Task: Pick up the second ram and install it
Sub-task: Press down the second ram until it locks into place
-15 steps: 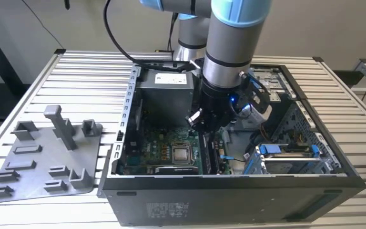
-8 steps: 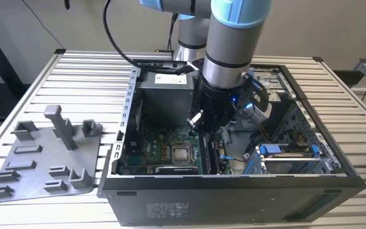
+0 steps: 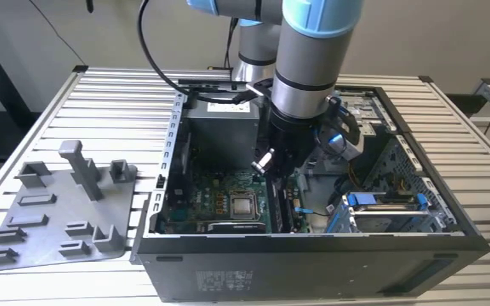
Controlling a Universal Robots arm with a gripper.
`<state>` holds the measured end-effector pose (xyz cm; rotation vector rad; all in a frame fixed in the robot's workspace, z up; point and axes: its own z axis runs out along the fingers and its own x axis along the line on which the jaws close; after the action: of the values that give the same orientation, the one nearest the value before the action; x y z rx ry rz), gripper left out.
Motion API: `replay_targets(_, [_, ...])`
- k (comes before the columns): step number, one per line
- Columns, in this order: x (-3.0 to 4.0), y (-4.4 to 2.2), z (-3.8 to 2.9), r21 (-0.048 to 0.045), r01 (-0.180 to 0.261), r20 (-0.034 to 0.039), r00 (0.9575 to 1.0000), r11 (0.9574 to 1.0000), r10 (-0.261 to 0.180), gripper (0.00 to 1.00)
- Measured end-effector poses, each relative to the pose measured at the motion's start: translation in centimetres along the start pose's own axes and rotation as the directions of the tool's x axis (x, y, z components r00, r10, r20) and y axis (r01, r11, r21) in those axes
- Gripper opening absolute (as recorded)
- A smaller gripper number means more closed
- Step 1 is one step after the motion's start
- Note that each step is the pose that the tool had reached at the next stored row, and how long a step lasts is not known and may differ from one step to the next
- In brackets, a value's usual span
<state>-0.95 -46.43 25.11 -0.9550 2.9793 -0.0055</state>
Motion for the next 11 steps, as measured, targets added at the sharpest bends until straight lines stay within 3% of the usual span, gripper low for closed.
replay_targets(6, [0.02,0.01,0.0,-0.0008,0.075,0.0006,0.9972,0.9972,-0.075,0.11])
replay_targets(11, [0.02,0.01,0.0,-0.0017,0.138,0.0012,0.9904,0.9904,-0.138,0.11])
